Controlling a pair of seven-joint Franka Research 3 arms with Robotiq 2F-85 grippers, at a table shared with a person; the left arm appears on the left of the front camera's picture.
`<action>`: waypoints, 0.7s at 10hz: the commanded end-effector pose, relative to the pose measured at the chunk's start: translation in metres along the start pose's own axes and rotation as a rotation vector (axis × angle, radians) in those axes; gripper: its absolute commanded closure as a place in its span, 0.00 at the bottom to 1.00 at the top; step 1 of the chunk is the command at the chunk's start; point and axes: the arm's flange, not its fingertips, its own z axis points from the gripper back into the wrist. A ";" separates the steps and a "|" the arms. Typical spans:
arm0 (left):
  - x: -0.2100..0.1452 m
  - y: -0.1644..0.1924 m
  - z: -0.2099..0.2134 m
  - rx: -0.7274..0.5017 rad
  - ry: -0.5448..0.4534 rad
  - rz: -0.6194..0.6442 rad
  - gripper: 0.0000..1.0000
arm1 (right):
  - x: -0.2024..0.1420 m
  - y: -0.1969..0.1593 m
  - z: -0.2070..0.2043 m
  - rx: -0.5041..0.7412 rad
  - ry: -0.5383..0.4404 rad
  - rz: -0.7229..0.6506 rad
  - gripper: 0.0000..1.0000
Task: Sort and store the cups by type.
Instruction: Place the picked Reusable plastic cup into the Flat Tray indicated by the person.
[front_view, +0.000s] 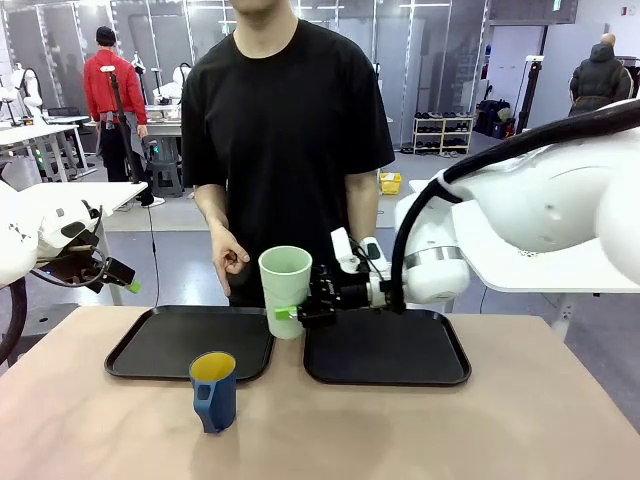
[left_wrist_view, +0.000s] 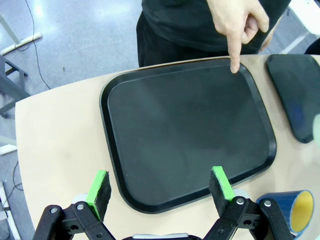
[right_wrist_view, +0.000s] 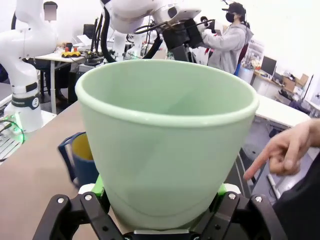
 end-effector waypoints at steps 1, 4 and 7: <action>0.001 0.000 0.001 -0.001 -0.005 0.008 0.00 | -0.002 -0.034 -0.034 -0.008 -0.035 -0.003 0.15; 0.001 0.000 0.001 -0.001 -0.005 0.008 0.00 | -0.007 -0.048 -0.072 -0.019 0.008 -0.057 0.15; 0.001 0.000 0.001 -0.001 -0.005 0.008 0.00 | -0.029 -0.050 -0.093 -0.066 -0.012 -0.097 0.15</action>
